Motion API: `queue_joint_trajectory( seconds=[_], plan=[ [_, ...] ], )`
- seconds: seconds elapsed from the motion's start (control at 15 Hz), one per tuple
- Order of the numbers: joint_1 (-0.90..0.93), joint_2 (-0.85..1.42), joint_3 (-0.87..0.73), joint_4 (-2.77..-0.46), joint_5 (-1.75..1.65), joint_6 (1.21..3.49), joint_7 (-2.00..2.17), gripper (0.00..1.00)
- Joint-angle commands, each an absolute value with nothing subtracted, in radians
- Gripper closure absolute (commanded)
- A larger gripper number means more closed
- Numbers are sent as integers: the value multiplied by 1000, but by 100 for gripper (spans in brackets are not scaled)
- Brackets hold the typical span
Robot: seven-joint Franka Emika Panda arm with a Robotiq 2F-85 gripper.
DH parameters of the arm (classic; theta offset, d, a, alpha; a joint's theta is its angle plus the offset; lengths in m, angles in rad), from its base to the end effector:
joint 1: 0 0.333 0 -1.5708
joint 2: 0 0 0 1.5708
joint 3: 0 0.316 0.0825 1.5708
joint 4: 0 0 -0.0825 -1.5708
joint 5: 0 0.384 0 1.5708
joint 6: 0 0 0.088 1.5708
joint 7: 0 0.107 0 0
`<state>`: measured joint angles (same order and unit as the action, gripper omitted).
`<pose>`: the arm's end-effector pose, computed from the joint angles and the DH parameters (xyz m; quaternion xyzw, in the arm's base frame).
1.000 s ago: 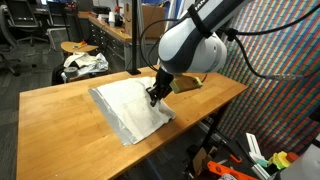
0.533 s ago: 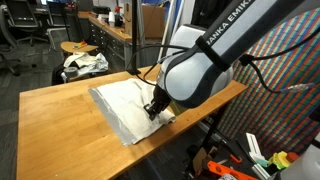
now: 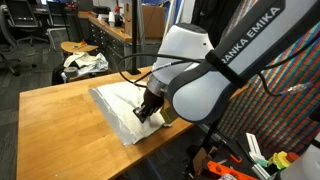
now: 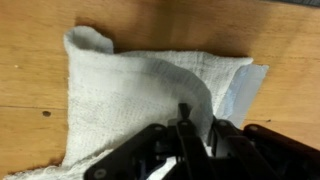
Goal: Fold the towel on the table.
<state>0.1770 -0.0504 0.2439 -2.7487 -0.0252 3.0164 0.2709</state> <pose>0.3854 0.1735 0.2665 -0.9836 -0.0869 -0.1515 0.0444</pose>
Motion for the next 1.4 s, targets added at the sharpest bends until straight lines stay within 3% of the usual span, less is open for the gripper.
queue_joint_trajectory(
  seconds=[0.0,0.47,0.87,1.33],
  plan=[
    [136,-71,260,-2748,-181,3019,422,52],
    [129,-35,133,-2511,138,2568,118,1],
    [42,79,33,-2144,234,2135,86,0],
    [-3,375,14,-1745,340,2058,203,0]
  ],
)
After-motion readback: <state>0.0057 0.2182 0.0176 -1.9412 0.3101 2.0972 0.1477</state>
